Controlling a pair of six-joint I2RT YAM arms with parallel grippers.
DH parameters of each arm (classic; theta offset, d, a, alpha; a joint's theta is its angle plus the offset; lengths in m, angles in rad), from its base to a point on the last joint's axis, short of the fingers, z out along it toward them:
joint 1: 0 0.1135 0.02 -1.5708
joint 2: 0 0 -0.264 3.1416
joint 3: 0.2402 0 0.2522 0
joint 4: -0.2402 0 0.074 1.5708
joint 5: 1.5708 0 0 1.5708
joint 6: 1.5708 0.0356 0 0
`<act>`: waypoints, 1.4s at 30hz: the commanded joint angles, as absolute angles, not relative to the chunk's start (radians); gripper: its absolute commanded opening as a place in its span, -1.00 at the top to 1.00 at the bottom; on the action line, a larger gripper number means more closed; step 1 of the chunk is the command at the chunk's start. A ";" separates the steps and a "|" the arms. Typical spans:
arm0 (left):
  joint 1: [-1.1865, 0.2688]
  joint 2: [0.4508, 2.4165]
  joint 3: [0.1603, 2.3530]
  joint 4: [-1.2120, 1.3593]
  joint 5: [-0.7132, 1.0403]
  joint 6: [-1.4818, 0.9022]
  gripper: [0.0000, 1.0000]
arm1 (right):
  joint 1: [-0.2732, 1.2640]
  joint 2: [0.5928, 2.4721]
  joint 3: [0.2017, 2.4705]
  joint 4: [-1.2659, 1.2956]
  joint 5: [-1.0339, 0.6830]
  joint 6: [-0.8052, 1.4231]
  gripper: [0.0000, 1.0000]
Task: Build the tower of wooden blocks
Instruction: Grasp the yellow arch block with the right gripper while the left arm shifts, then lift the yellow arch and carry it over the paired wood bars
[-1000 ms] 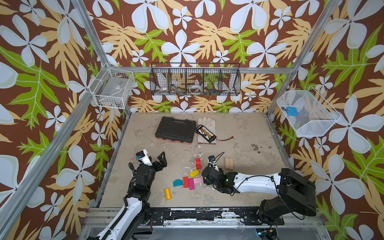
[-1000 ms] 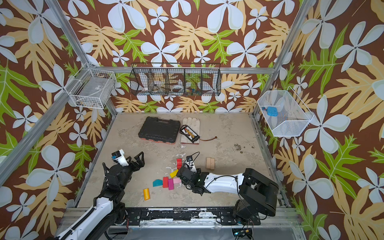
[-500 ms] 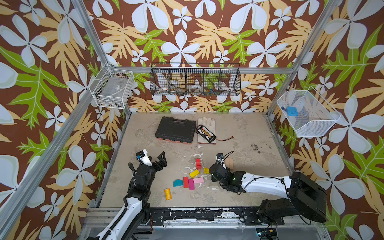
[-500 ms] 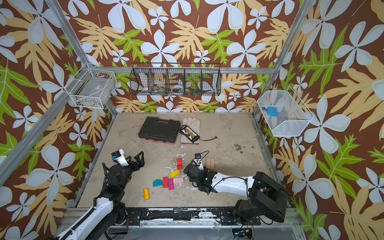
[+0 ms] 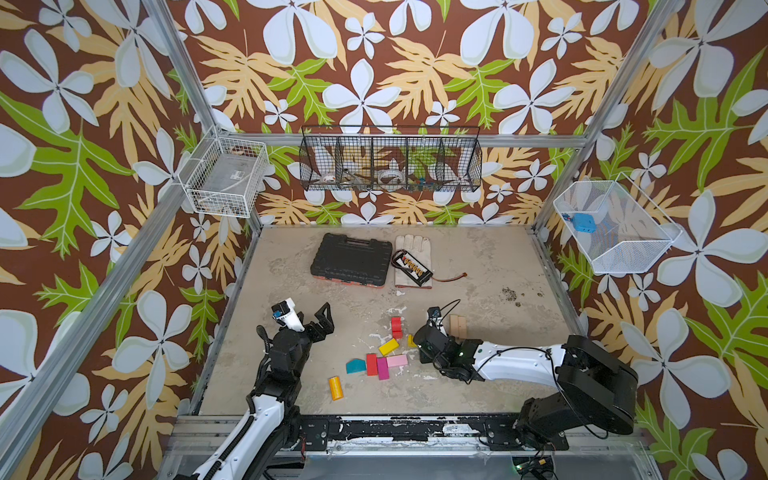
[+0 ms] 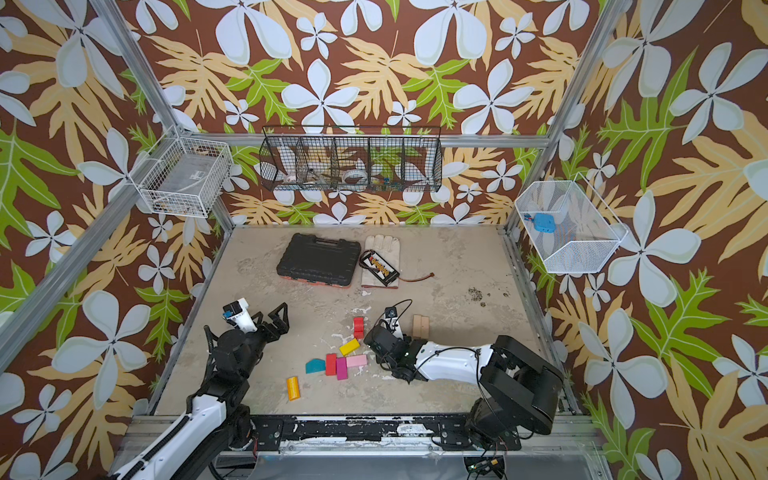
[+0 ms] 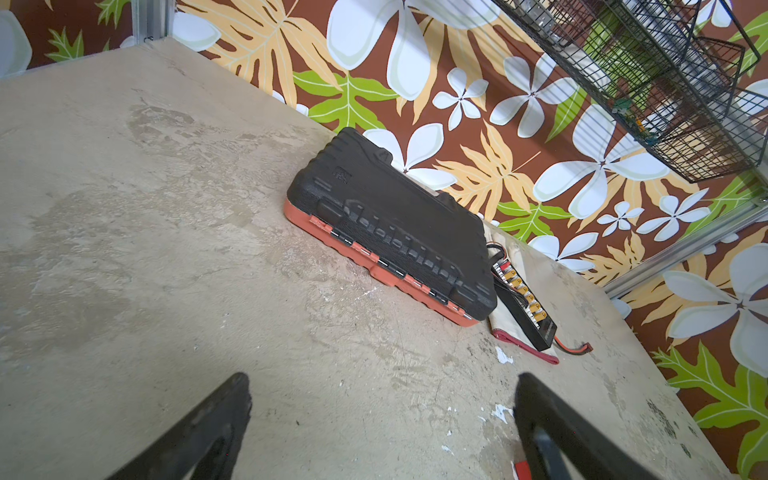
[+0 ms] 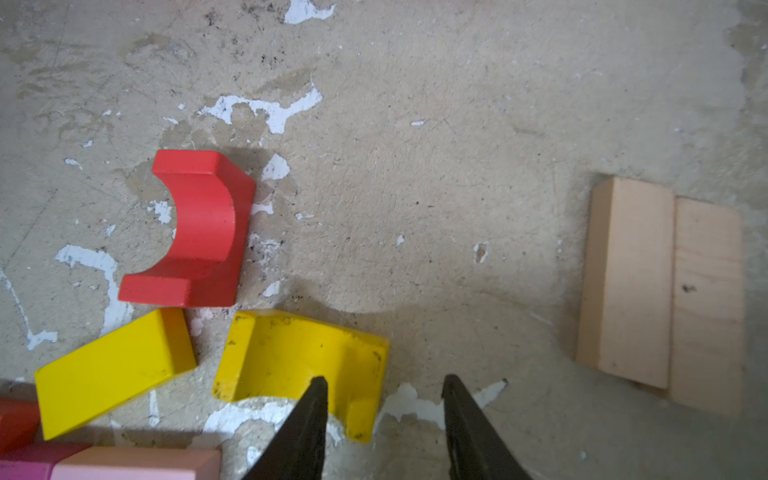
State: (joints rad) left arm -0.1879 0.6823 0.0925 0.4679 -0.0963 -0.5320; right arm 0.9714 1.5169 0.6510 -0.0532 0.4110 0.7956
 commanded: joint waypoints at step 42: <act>0.041 1.207 0.152 0.956 0.610 -0.572 -0.99 | 0.938 1.573 0.699 -0.045 0.394 0.732 0.41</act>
